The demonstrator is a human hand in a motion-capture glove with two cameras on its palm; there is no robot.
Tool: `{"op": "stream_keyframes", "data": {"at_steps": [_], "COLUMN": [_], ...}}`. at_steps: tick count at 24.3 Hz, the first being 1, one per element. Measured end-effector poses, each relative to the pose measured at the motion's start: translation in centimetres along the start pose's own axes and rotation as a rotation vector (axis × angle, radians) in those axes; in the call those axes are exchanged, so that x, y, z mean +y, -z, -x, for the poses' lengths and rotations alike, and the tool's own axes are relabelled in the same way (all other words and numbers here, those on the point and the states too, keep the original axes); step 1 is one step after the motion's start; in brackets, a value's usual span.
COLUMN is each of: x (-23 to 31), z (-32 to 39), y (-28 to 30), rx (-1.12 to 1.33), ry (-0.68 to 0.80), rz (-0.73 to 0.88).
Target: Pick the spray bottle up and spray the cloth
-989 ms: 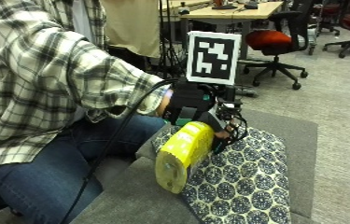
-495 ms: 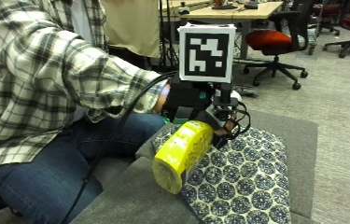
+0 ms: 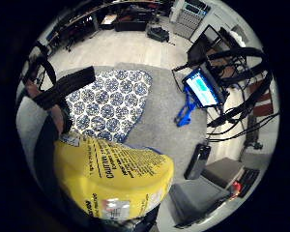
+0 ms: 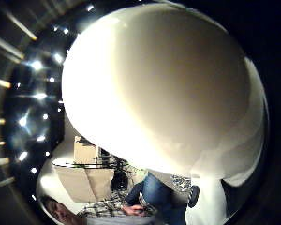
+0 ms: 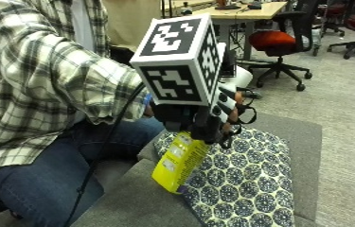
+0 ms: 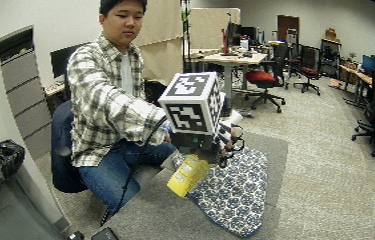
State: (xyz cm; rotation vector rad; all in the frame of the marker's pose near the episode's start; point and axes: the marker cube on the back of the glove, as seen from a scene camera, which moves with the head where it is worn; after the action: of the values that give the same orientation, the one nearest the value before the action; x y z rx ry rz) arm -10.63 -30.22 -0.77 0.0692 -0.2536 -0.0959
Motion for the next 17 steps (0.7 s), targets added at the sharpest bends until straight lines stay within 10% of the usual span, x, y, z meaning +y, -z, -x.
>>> {"op": "stream_keyframes", "data": {"at_steps": [17], "x": [1.7], "z": [6.3], "y": [2.1], "rx": [-0.504], "ry": [0.125], "rz": [-0.115]}}
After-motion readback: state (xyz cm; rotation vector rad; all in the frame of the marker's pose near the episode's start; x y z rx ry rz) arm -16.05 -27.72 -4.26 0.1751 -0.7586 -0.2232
